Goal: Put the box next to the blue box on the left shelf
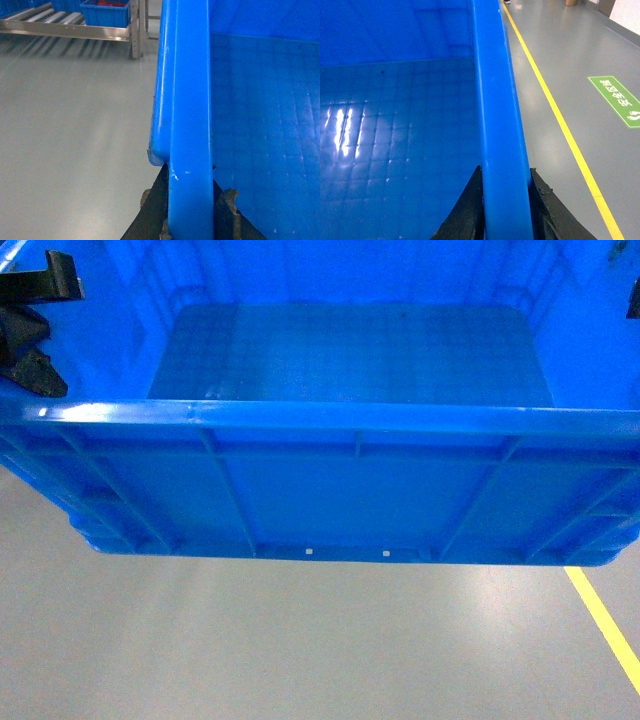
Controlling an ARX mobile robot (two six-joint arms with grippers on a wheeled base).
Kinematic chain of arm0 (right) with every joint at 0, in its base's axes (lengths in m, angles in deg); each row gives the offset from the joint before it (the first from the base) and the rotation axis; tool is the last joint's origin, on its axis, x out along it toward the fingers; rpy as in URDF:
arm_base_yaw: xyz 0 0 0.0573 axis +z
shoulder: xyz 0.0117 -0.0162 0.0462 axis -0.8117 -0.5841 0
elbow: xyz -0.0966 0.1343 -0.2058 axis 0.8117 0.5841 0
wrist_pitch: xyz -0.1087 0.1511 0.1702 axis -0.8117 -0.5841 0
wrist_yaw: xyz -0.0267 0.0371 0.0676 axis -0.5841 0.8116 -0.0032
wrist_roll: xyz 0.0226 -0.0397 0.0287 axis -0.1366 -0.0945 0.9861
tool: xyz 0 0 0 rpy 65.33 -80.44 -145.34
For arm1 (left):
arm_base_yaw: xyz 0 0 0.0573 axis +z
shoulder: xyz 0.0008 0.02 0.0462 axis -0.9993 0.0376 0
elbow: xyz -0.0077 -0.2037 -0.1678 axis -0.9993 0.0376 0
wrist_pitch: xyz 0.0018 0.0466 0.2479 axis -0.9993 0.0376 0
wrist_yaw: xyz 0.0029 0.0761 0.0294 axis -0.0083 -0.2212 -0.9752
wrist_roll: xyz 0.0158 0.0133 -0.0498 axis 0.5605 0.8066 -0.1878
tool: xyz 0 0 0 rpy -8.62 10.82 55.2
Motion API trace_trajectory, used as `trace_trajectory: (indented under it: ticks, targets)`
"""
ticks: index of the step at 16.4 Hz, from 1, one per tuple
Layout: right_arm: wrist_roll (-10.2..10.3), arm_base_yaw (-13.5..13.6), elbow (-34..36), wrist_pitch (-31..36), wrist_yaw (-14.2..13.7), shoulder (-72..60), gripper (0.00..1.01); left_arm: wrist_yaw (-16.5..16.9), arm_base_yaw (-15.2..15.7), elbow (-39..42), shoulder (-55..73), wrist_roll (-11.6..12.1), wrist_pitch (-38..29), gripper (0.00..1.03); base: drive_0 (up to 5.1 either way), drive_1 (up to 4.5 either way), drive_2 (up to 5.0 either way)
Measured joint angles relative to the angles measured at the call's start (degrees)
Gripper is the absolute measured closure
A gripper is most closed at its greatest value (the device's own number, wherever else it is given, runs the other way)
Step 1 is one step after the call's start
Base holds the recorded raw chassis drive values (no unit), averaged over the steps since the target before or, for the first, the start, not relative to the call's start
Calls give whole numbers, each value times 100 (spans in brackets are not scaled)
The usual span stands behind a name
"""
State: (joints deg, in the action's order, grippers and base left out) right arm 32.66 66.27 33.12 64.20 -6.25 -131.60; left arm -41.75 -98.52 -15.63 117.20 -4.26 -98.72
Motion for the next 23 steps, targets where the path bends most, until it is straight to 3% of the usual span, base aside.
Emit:
trace_trajectory:
  ticks: [23]
  targets:
    - [-7,0,0,0,-2,15,85,-7,0,2,-2,-2,0,95,3,430,-425]
